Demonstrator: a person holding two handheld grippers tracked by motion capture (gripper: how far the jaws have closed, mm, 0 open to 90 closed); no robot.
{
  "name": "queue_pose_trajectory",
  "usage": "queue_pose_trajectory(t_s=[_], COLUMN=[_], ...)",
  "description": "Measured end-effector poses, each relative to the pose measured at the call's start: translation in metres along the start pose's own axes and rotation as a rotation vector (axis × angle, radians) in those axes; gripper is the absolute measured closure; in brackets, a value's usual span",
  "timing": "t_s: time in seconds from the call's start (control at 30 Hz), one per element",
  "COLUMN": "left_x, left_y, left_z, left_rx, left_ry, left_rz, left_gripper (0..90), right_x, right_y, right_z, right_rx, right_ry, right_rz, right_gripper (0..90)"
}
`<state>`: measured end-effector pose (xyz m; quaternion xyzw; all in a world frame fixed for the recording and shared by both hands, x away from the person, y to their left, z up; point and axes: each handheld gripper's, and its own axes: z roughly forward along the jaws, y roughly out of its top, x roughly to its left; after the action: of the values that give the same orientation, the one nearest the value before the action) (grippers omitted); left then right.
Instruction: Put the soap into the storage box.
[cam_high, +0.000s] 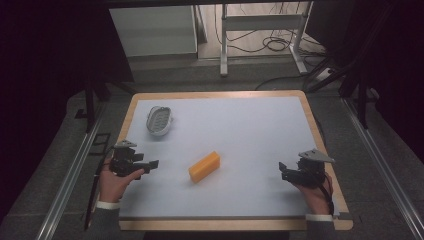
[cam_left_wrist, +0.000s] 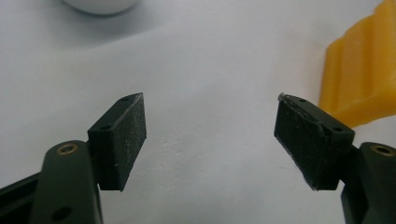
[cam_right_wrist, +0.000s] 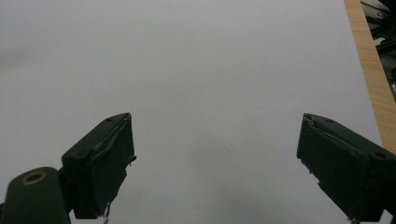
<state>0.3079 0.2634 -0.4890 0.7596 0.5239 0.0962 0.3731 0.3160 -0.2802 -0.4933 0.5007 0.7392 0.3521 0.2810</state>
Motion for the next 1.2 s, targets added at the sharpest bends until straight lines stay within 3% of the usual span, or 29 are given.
queue_pose_trajectory(t_s=[0.73, 1.2], left_x=[-0.022, -0.045], left_y=[0.030, 0.048], left_z=[-0.012, -0.011], left_rx=[0.029, 0.051], left_ry=[-0.049, -0.061], left_rz=[0.122, 0.195], left_gripper=[25.4, 25.3], right_x=[-0.001, -0.003], right_y=[-0.003, -0.003], right_z=[-0.001, -0.002], right_rx=[-0.006, -0.010], right_ry=[-0.011, -0.014], right_rz=[-0.005, -0.003], right_gripper=[11.2, 11.2])
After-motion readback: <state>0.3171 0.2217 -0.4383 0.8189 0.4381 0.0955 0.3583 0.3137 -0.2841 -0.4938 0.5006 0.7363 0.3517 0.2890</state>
